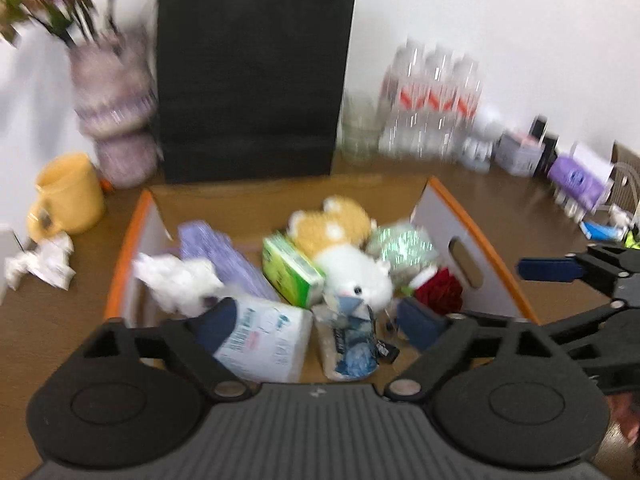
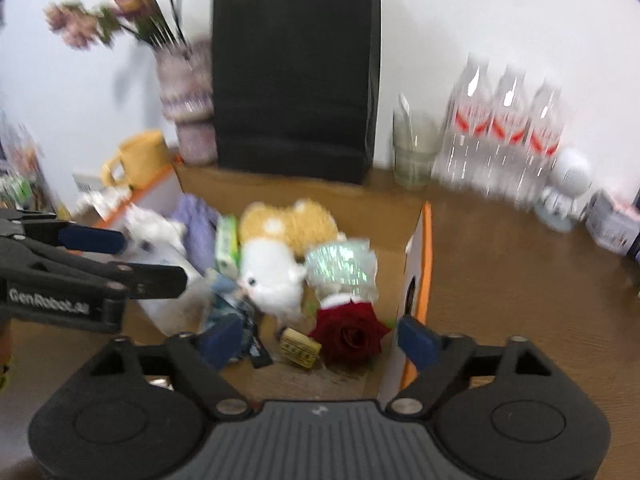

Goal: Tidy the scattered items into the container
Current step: 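Grasp blue tissue pack with left tool while right tool grasps yellow soap, release both in box, then move left tool to the wrapped candies while right tool approaches the black carabiner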

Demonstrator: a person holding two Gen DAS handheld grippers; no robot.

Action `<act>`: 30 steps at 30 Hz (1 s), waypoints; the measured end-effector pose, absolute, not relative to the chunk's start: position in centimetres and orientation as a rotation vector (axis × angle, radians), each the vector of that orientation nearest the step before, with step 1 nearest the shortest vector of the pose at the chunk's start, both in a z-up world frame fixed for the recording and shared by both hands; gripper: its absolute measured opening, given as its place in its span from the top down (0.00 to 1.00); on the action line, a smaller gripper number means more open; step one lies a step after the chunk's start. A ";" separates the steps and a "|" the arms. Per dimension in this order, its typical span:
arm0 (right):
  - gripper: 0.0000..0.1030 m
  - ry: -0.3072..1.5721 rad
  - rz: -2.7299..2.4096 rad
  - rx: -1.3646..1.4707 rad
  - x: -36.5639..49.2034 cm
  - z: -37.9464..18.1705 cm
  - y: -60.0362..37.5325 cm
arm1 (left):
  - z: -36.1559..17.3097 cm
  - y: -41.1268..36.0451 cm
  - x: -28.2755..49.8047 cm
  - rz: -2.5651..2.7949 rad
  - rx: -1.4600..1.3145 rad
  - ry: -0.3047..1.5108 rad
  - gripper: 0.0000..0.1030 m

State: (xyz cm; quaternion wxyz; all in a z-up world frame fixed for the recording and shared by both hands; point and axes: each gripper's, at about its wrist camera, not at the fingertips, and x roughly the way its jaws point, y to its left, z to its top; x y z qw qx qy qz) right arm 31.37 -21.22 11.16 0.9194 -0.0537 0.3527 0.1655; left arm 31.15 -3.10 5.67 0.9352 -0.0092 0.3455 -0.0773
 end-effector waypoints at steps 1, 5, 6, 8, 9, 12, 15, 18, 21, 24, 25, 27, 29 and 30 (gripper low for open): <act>0.06 0.682 0.350 -0.109 30.0 11.7 -21.5 | 6.0 -2.7 29.7 -0.149 -0.016 0.656 0.01; 0.00 0.532 0.361 -0.127 24.3 11.9 -22.1 | 5.8 -1.6 23.8 -0.132 -0.004 0.500 0.00; 0.00 0.515 0.361 -0.130 23.3 11.7 -22.2 | 5.3 -1.3 22.5 -0.126 -0.006 0.485 0.00; 0.00 0.491 0.358 -0.127 20.9 10.8 -22.5 | 4.1 -0.9 20.2 -0.120 -0.021 0.478 0.00; 0.00 0.488 0.355 -0.121 19.9 10.2 -22.6 | 3.3 -0.8 19.1 -0.116 -0.030 0.478 0.00; 0.00 0.506 0.335 -0.095 17.6 8.3 -22.8 | 1.3 -0.5 16.8 -0.091 -0.056 0.499 0.00; 0.00 0.550 0.329 -0.061 16.2 6.4 -23.0 | -0.4 -0.4 15.6 -0.048 -0.077 0.532 0.00; 0.00 0.596 0.332 -0.042 15.8 4.9 -23.3 | -1.4 -0.6 15.5 -0.064 -0.069 0.559 0.00; 0.00 0.616 0.310 -0.036 16.2 4.5 -23.6 | -1.6 -1.1 15.7 -0.076 -0.041 0.558 0.00; 0.00 0.621 0.299 -0.029 16.5 4.2 -23.8 | -1.8 -1.6 16.2 -0.094 -0.021 0.565 0.00; 0.00 0.626 0.294 -0.033 16.7 4.1 -23.8 | -1.9 -1.8 16.6 -0.102 -0.007 0.568 0.00; 0.02 0.635 0.286 -0.048 17.6 3.9 -23.7 | -2.1 -2.5 17.7 -0.131 0.047 0.582 0.00; 0.10 0.640 0.276 -0.069 18.8 3.8 -23.6 | -2.4 -3.3 19.0 -0.145 0.107 0.590 0.02; 0.15 0.643 0.274 -0.078 19.6 3.8 -23.4 | -2.6 -3.7 19.7 -0.151 0.125 0.598 0.03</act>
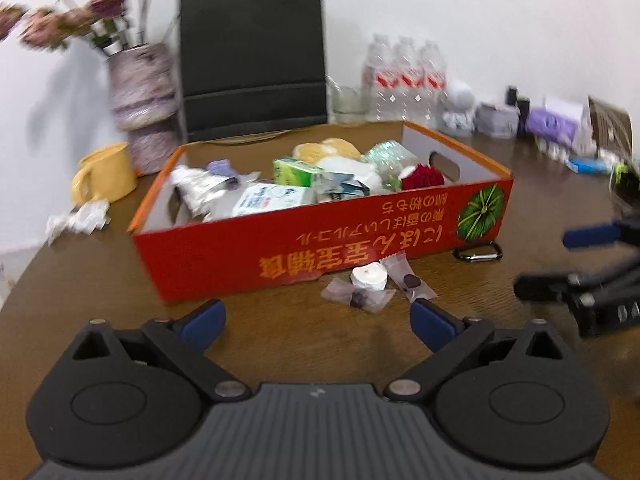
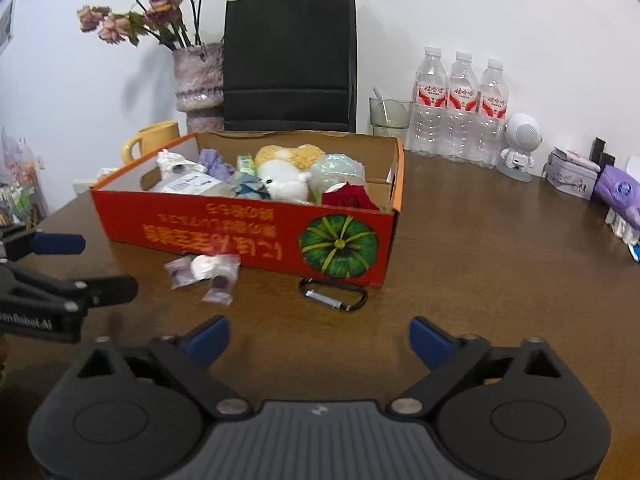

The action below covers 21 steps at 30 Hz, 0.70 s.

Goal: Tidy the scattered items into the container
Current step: 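Move left tool to the wrapped candies while right tool approaches the black carabiner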

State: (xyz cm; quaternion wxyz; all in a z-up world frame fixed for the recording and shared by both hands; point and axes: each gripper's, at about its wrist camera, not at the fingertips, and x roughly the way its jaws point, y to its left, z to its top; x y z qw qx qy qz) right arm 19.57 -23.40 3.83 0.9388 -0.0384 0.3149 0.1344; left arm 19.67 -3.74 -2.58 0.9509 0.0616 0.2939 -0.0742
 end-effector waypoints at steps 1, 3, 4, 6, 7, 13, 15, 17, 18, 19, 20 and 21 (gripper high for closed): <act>0.15 0.647 0.273 -0.081 20.3 3.8 -23.3 | -2.9 -4.0 20.4 -0.162 0.131 0.615 0.04; 0.17 0.668 0.265 -0.074 21.8 3.4 -23.0 | -3.7 -4.5 21.8 -0.188 0.122 0.658 0.15; 0.19 0.674 0.260 -0.070 22.5 3.3 -22.9 | -4.0 -4.7 22.2 -0.191 0.123 0.673 0.17; 0.20 0.695 0.243 -0.060 23.6 2.9 -22.5 | -4.5 -5.1 23.1 -0.197 0.125 0.682 0.19; 0.20 0.700 0.232 -0.054 24.1 2.8 -22.3 | -4.7 -5.3 23.4 -0.195 0.135 0.681 0.19; 0.20 0.718 0.171 -0.014 25.8 2.4 -21.2 | -4.9 -5.4 24.2 -0.226 0.149 0.677 0.23; 0.23 0.718 0.146 -0.019 26.0 2.2 -20.9 | -4.9 -5.1 24.4 -0.233 0.145 0.682 0.26; 0.26 0.724 0.130 -0.024 26.2 2.0 -20.8 | -4.9 -4.8 24.6 -0.253 0.131 0.690 0.30; 0.30 0.733 0.131 -0.022 26.3 1.9 -20.8 | -4.8 -4.6 24.7 -0.264 0.122 0.695 0.32; 0.34 0.745 0.132 -0.013 26.5 1.7 -20.9 | -4.8 -4.5 24.8 -0.273 0.116 0.699 0.34; 0.36 0.739 0.128 -0.017 26.4 1.7 -20.9 | -4.8 -4.4 24.9 -0.278 0.114 0.699 0.37; 0.39 0.739 0.124 -0.018 26.4 1.7 -20.9 | -4.8 -4.4 24.8 -0.282 0.115 0.696 0.40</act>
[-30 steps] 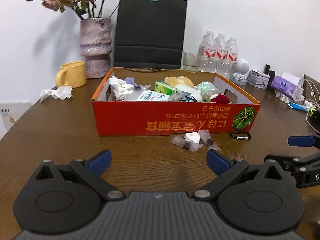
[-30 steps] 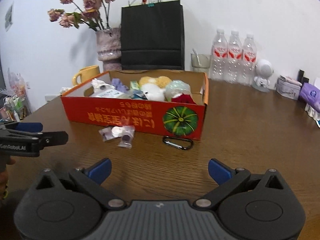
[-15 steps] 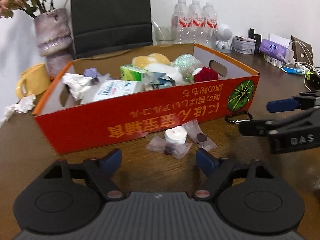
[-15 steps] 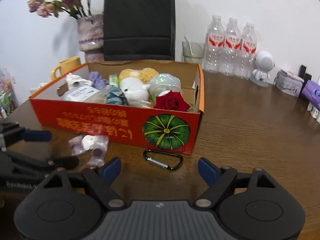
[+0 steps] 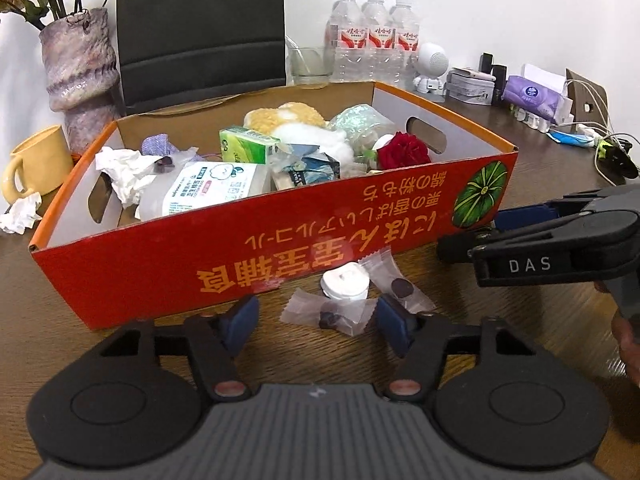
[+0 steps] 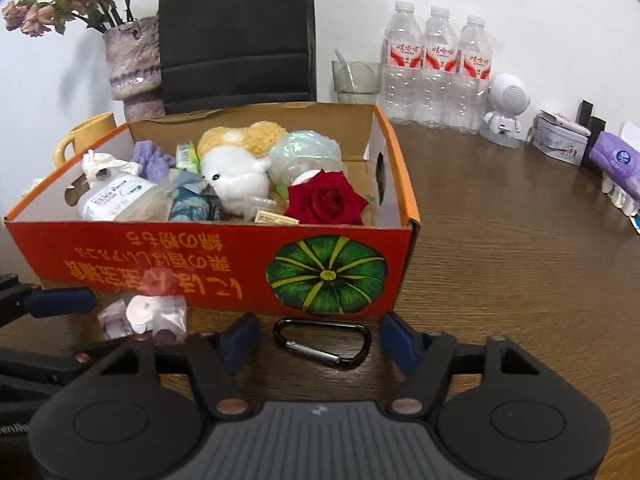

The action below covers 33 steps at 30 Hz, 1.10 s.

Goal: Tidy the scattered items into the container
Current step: 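Move left tool to the wrapped candies while right tool approaches the black carabiner, then grasp wrapped candy with left tool while right tool grasps carabiner, drop both in box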

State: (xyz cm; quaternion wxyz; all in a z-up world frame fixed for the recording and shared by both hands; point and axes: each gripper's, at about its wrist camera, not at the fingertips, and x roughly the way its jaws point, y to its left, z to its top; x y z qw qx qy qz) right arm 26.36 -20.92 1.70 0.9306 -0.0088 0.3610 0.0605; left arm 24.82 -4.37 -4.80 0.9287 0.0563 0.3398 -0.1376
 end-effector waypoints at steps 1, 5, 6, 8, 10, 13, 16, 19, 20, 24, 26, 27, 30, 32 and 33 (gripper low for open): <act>0.44 0.737 0.126 -0.016 26.3 1.7 -21.0 | -4.8 -4.3 24.8 -0.290 0.116 0.695 0.43; 0.48 0.731 0.144 -0.014 25.8 1.8 -21.2 | -4.7 -4.0 24.7 -0.295 0.113 0.688 0.55; 0.49 0.730 0.149 -0.017 25.7 1.8 -21.2 | -4.7 -4.0 24.6 -0.298 0.114 0.686 0.56; 0.49 0.727 0.167 -0.019 25.3 1.9 -21.2 | -4.7 -4.1 24.4 -0.298 0.123 0.681 0.56; 0.49 0.727 0.178 -0.016 25.0 1.9 -21.2 | -4.7 -4.2 24.0 -0.300 0.126 0.675 0.61; 0.49 0.725 0.184 -0.004 24.3 2.0 -21.4 | -4.7 -4.2 23.5 -0.285 0.134 0.666 0.61; 0.49 0.720 0.190 0.003 23.7 2.1 -21.7 | -4.6 -4.2 22.8 -0.280 0.136 0.654 0.61; 0.49 0.714 0.196 0.010 23.1 2.3 -21.9 | -4.4 -4.1 22.2 -0.270 0.127 0.642 0.61; 0.49 0.711 0.197 0.010 22.9 2.4 -22.0 | -4.3 -4.1 21.8 -0.265 0.125 0.635 0.61; 0.49 0.694 0.212 0.017 21.7 3.1 -22.2 | -3.3 -3.7 20.0 -0.241 0.102 0.593 0.61; 0.49 0.681 0.223 0.019 21.1 3.6 -22.3 | -2.5 -3.3 18.8 -0.225 0.085 0.564 0.61; 0.49 0.673 0.228 0.019 20.8 3.9 -22.3 | -2.2 -3.1 18.2 -0.214 0.071 0.553 0.61; 0.49 0.652 0.243 0.017 19.9 4.7 -22.3 | -1.2 -2.5 17.1 -0.178 0.036 0.531 0.61; 0.49 0.633 0.253 0.014 19.5 5.2 -22.2 | -0.6 -2.2 16.6 -0.160 0.012 0.518 0.61; 0.49 0.625 0.257 0.012 19.2 5.5 -22.2 | -0.3 -2.0 16.4 -0.154 0.005 0.512 0.61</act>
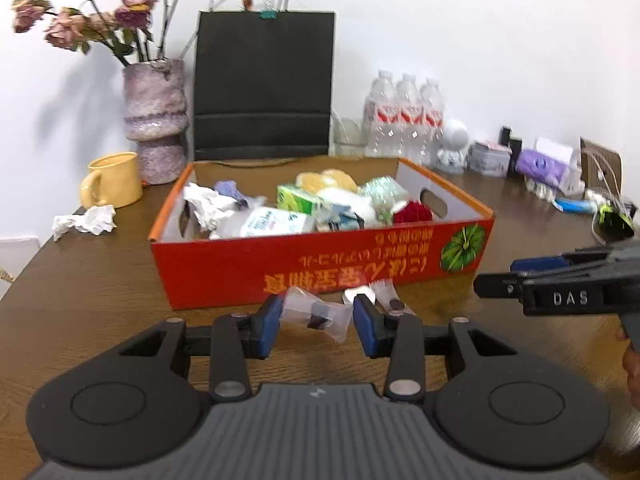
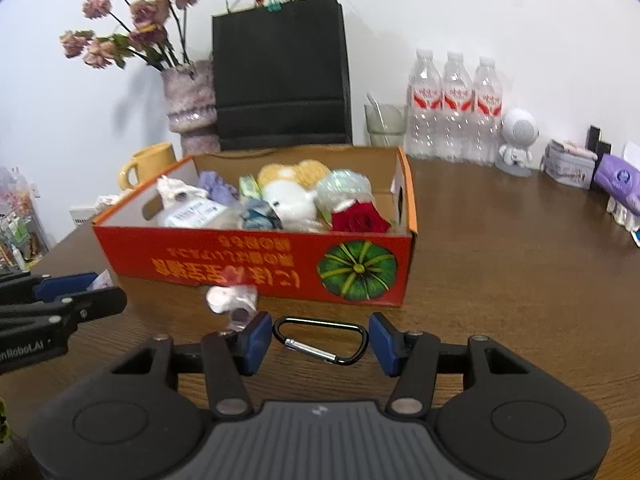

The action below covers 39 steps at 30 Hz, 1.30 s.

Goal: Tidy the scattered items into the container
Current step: 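Grasp wrapped candy with left tool while right tool grasps carabiner, drop both in box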

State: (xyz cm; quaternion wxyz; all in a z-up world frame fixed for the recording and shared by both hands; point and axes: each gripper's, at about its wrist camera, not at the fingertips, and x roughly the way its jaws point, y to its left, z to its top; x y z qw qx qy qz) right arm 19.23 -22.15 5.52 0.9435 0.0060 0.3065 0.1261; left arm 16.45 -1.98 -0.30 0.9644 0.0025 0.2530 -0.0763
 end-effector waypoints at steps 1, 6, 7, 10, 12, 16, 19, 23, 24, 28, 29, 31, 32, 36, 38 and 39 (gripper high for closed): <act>0.49 0.614 0.262 0.011 19.0 5.9 -22.1 | 0.0 -1.9 16.3 -0.149 0.003 0.505 0.61; 0.49 0.559 0.279 0.005 18.9 7.7 -21.9 | 1.7 -1.9 16.7 -0.120 -0.005 0.469 0.61; 0.49 0.551 0.281 -0.001 19.0 8.1 -21.8 | 2.1 -1.8 17.1 -0.115 -0.006 0.463 0.61; 0.49 0.524 0.300 -0.011 20.3 9.5 -21.8 | 3.6 -1.5 18.7 -0.112 -0.008 0.445 0.61; 0.49 0.521 0.323 0.000 21.9 10.6 -21.9 | 4.9 -1.3 20.5 -0.110 0.006 0.435 0.61; 0.49 0.571 0.346 -0.027 26.0 11.9 -21.4 | 6.6 -1.0 25.5 -0.098 0.019 0.496 0.61; 0.49 0.631 0.345 -0.077 29.7 11.9 -20.1 | 6.4 -1.0 29.8 -0.083 0.012 0.594 0.60; 0.49 0.727 0.325 -0.112 34.3 10.6 -18.4 | 4.5 -1.1 34.4 -0.035 0.019 0.694 0.60; 0.49 0.746 0.320 -0.118 35.0 10.1 -18.1 | 4.0 -1.0 35.2 -0.026 0.020 0.714 0.60; 0.49 0.829 0.304 -0.140 37.8 8.5 -17.3 | 2.7 -0.5 37.7 -0.001 0.013 0.774 0.60; 0.49 0.842 0.301 -0.141 38.2 8.2 -17.2 | 2.4 -0.4 38.1 0.006 0.015 0.782 0.60; 0.49 0.855 0.300 -0.145 38.6 7.8 -17.0 | 2.0 -0.2 38.6 0.010 0.010 0.796 0.60; 0.48 0.861 0.301 -0.147 38.8 7.6 -16.9 | 1.7 -0.1 38.9 0.013 0.006 0.806 0.59; 0.43 0.869 0.297 -0.156 39.0 7.1 -16.7 | 1.3 0.0 39.4 0.016 0.013 0.817 0.51; 0.25 0.864 0.295 -0.154 38.7 7.3 -16.8 | 1.4 -0.1 39.2 0.012 0.013 0.809 0.42; 0.20 0.853 0.293 -0.155 38.5 7.5 -16.8 | 1.6 -0.1 39.0 0.008 0.012 0.797 0.29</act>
